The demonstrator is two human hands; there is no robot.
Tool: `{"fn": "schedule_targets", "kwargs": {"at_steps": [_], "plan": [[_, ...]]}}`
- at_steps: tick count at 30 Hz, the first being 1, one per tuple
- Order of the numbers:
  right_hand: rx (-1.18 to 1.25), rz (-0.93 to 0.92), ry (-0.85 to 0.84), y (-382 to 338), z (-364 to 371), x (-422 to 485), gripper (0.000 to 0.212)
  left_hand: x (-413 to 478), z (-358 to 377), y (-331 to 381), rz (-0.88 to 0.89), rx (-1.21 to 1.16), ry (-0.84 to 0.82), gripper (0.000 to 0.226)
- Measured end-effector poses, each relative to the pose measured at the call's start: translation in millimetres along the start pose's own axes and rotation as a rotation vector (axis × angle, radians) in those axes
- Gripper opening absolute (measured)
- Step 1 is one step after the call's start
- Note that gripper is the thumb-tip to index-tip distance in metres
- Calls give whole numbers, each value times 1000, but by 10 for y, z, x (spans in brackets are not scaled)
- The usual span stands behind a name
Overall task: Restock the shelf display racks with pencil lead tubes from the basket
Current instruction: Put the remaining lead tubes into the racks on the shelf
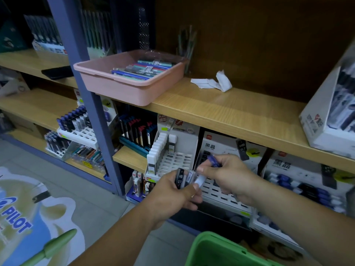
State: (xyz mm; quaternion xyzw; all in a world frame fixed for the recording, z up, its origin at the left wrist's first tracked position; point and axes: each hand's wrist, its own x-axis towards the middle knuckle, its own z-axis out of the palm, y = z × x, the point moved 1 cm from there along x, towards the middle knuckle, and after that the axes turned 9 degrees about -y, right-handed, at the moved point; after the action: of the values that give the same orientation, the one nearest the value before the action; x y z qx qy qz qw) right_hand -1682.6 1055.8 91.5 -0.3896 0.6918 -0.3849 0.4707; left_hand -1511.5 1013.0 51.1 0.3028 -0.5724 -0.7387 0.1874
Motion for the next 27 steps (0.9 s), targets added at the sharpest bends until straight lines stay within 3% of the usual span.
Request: {"fn": "schedule_targets", "kwargs": {"at_steps": [3,8,13,16,20,24,27], "plan": [[57,57,-53,51,-201,-144,15,4,59,-17,-54,6,14,21],[-137,172,-273,154,-428,-309,30,99,167,-3,-23,-126,109,31],[-150,-48,-269,221,-439,-323,23,174,351,-29,-36,-74,49,40],[-194,-161,-234,250,-466,-282,19,234,429,8,-25,-99,52,38],[-180,-155,-211,249,-532,-234,33,271,390,-16,-60,-110,120,34],[-122,-145,-43,256,-516,-97,14,271,342,-71,-159,-32,148,32],[-62,-173,93,252,-469,30,11,283,326,-107,-178,-66,115,23]]}}
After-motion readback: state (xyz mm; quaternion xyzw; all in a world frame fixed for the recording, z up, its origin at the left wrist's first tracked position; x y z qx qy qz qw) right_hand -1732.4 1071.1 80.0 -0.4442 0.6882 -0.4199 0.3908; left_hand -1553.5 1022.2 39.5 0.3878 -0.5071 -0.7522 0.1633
